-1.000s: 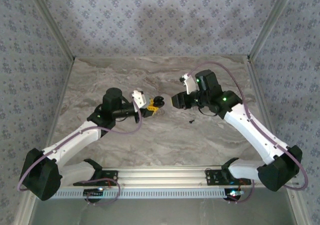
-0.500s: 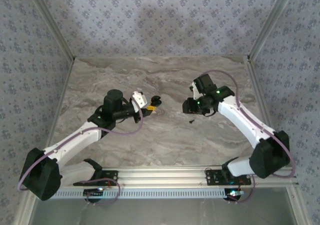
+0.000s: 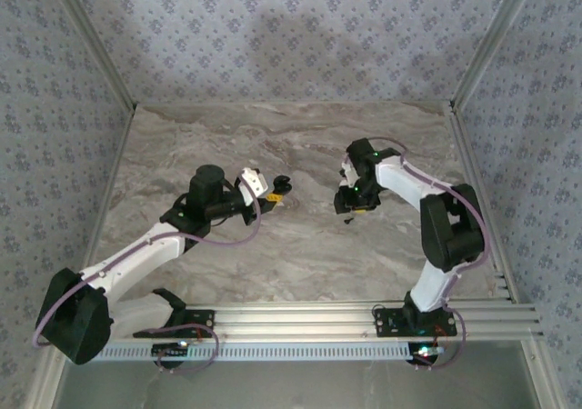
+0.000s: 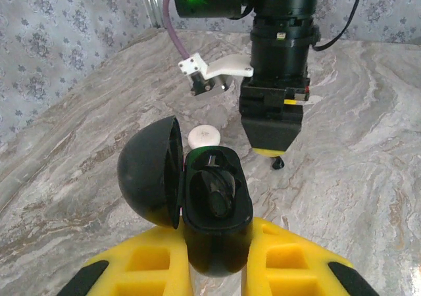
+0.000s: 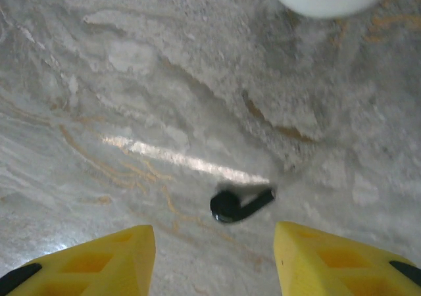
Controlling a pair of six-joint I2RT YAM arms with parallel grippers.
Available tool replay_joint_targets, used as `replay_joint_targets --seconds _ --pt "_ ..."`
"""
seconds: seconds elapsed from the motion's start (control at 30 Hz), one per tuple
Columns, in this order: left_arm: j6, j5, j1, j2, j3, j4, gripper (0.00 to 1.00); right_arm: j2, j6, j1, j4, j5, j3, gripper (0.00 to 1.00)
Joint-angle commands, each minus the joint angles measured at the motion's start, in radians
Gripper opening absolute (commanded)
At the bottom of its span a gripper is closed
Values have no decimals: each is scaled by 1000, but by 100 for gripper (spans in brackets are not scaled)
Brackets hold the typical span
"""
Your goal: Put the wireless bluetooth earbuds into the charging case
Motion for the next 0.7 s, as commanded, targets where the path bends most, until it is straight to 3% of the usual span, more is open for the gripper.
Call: replay_joint_targets --seconds 0.0,0.33,0.67 --pt "-5 2 -6 7 4 5 13 40 -55 -6 36 -63 40 53" --pt "-5 3 -4 19 9 4 13 114 -82 -15 15 -51 34 52" --pt "-13 11 -5 25 9 10 13 80 -77 -6 -75 -31 -32 50"
